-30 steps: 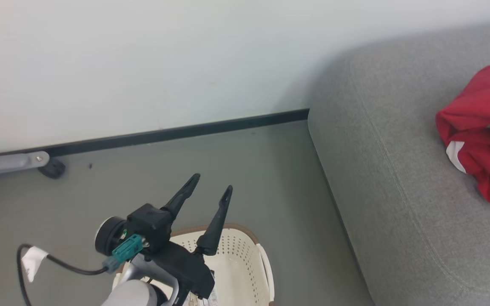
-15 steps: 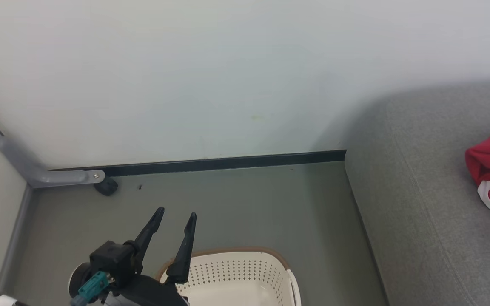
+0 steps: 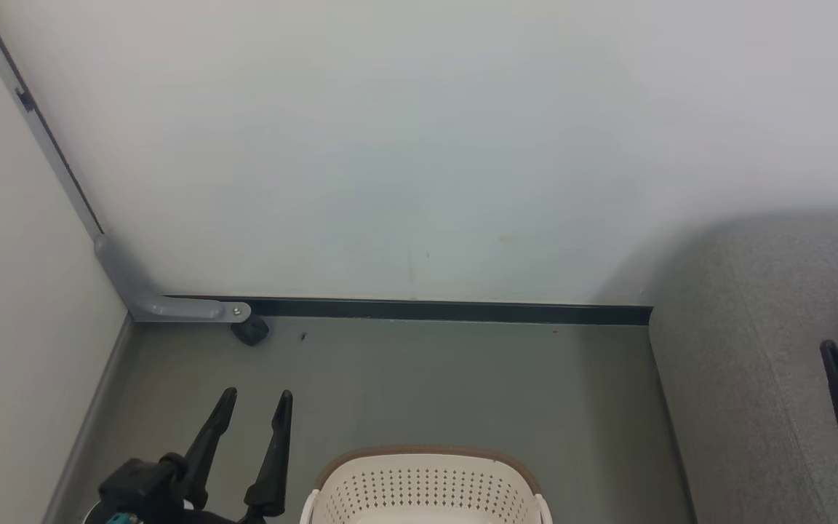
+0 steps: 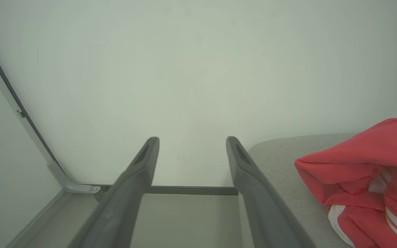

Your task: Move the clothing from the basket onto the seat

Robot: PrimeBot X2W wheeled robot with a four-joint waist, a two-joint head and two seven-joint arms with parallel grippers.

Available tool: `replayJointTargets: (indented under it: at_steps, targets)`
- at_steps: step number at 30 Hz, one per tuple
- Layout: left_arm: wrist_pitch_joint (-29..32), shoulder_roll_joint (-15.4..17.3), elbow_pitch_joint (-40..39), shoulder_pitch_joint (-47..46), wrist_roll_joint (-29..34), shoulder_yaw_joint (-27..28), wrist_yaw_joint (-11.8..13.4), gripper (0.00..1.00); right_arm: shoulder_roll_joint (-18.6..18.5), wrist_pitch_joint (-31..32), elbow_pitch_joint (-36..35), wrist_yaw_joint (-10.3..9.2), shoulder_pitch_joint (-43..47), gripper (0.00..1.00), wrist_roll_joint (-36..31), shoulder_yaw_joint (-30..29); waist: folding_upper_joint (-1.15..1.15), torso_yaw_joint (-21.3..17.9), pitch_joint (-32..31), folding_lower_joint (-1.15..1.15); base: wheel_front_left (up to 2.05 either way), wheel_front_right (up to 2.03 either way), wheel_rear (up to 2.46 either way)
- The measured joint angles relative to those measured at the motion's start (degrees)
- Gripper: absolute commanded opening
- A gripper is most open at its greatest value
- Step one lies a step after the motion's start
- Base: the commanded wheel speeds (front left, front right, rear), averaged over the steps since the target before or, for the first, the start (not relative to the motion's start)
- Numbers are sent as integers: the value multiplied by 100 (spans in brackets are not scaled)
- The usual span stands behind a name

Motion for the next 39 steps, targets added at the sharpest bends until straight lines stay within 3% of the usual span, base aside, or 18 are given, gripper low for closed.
replayJointTargets:
  at_steps: [19, 39]
  targets:
    - [-171, -43, -258, 635, 115, 494, 33, 100, 836, 0, -676, -222, 779, 100, -760, -296, 1, 235, -90, 0, 0, 0, 0]
    - [-129, -304, -347, 639, 410, 701, 34, 100, 1061, 0, -773, -226, 778, 100, -1313, -542, 1, 254, 7, 1, 0, 0, 0]
